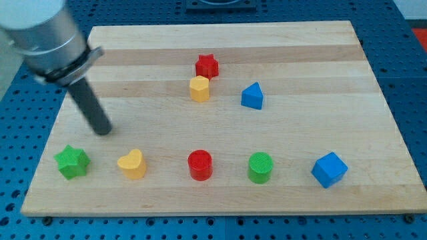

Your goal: Move the red star and yellow hexagon towards the bottom center of the board

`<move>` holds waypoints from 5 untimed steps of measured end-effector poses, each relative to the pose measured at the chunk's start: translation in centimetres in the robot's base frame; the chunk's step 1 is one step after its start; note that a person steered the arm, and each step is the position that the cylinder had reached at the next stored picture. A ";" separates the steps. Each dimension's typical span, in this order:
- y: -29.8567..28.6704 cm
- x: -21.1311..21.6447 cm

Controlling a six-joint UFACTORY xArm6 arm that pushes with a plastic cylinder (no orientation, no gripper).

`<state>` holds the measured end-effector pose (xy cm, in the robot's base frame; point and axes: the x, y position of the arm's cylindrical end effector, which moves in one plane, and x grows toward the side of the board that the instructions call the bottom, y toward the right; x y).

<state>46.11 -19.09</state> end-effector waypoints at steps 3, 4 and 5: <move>10.9 -15.7; 15.3 -15.9; 15.5 -16.0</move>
<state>30.13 -3.56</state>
